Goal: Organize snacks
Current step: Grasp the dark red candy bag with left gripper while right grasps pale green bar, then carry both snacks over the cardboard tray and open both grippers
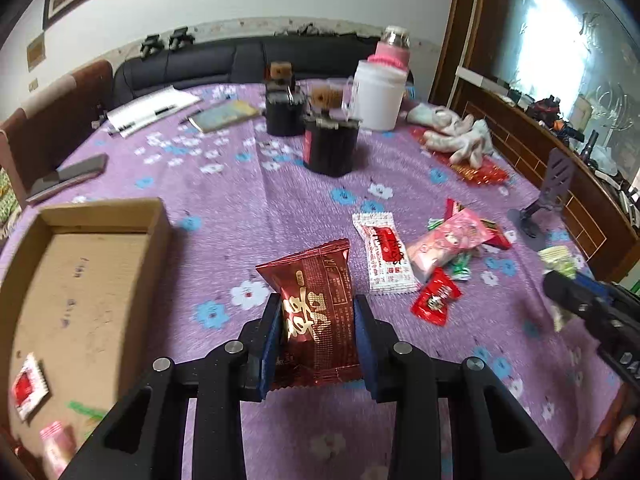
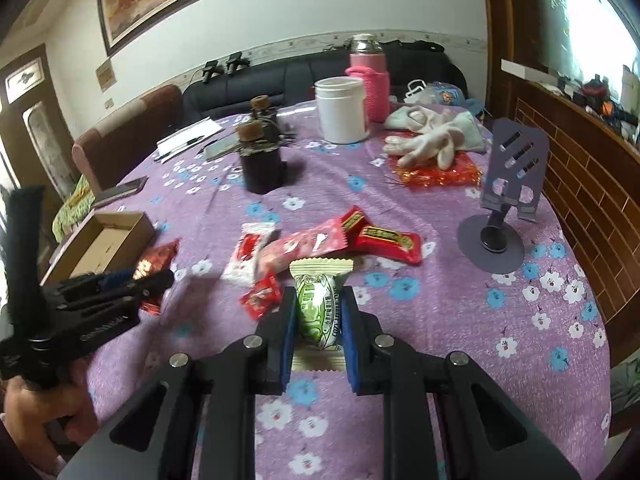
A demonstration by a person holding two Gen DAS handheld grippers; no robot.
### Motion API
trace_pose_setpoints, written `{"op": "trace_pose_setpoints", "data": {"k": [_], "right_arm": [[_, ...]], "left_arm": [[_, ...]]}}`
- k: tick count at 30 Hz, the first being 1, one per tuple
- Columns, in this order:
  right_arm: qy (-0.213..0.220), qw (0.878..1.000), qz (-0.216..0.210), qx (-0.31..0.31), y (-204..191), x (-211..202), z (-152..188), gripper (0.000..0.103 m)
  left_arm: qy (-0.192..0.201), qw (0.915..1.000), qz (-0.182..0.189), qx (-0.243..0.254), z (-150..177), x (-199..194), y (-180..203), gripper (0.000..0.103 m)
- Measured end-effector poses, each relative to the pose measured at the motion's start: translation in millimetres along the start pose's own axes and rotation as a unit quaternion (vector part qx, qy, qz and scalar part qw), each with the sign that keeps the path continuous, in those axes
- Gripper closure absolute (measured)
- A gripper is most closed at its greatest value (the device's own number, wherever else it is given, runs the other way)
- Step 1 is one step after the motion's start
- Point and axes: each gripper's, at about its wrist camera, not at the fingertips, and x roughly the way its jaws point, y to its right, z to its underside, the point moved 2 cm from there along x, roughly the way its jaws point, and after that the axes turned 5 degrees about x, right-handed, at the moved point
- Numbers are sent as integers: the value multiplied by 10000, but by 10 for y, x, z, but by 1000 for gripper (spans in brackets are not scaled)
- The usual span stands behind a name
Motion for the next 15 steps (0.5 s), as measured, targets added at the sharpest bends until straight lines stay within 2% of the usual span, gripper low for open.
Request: {"op": "trace_pose_setpoints", "data": {"k": [6, 15], "right_arm": [[80, 9995, -133, -281, -349, -146, 27, 83], [187, 9957, -357, -829, -1066, -326, 81, 83]], "left_arm": [[365, 9992, -134, -62, 54, -471, -155, 67], [706, 9952, -560, -391, 217, -1006, -712, 67]]}}
